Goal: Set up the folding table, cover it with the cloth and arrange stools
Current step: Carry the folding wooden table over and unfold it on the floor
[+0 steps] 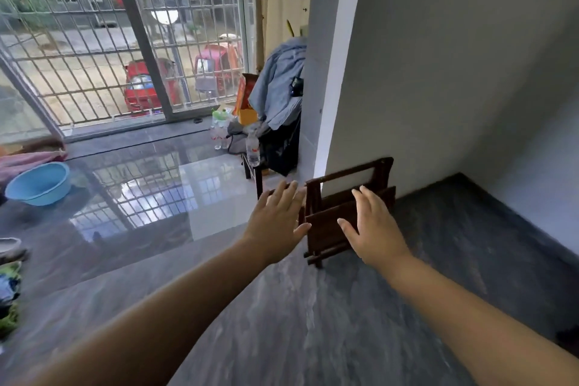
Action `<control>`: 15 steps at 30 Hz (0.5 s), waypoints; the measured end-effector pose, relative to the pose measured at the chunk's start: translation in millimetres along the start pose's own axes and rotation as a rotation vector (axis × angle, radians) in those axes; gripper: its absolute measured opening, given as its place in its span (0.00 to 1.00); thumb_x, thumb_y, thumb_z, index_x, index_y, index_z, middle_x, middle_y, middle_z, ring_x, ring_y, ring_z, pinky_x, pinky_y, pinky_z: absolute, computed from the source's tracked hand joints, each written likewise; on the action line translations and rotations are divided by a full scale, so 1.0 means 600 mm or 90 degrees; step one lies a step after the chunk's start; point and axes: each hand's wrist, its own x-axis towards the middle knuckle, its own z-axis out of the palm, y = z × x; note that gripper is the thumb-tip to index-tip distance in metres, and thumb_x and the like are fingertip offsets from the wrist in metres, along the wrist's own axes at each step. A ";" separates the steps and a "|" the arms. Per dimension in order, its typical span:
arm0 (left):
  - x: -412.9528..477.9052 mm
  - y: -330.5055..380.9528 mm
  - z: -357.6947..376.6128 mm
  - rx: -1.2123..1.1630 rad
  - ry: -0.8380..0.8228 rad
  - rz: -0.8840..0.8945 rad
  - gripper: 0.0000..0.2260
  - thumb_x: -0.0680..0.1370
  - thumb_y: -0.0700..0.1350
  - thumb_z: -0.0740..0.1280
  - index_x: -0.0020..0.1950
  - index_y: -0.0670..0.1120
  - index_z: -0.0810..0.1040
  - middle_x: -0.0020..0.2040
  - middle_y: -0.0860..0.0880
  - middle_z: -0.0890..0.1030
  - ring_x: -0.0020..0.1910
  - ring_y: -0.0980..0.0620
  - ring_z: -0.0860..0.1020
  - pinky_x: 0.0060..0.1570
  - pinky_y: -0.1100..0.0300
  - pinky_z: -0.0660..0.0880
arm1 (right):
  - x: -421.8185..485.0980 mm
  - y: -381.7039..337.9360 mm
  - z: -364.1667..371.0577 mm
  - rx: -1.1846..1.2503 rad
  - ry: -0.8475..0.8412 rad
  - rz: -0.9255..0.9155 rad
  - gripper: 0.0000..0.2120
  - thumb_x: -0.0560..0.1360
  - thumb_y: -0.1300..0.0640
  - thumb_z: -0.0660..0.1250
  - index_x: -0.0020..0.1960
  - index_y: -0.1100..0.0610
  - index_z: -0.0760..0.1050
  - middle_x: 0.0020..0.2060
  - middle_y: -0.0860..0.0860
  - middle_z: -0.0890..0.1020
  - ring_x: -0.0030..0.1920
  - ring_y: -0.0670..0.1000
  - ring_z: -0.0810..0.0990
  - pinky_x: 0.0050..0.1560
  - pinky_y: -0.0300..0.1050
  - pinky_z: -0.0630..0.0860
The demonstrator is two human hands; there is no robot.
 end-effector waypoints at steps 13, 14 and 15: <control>0.264 -0.077 0.152 -0.089 -0.077 -0.048 0.30 0.80 0.59 0.49 0.76 0.47 0.43 0.78 0.45 0.45 0.75 0.47 0.42 0.72 0.48 0.43 | 0.263 0.112 0.143 0.018 -0.099 0.006 0.30 0.79 0.48 0.59 0.75 0.61 0.55 0.74 0.58 0.58 0.75 0.55 0.53 0.72 0.47 0.54; 0.287 -0.082 0.163 -0.090 -0.084 -0.060 0.30 0.80 0.59 0.49 0.76 0.46 0.42 0.78 0.46 0.45 0.75 0.47 0.41 0.72 0.49 0.43 | 0.292 0.127 0.155 0.018 -0.106 0.000 0.30 0.79 0.48 0.60 0.74 0.61 0.55 0.74 0.58 0.58 0.75 0.55 0.54 0.72 0.47 0.53; 0.310 -0.087 0.173 -0.093 -0.094 -0.072 0.31 0.80 0.59 0.49 0.76 0.46 0.42 0.78 0.46 0.44 0.75 0.47 0.41 0.72 0.49 0.42 | 0.322 0.142 0.167 0.018 -0.115 -0.008 0.30 0.79 0.49 0.60 0.74 0.61 0.56 0.74 0.58 0.58 0.75 0.55 0.54 0.72 0.46 0.53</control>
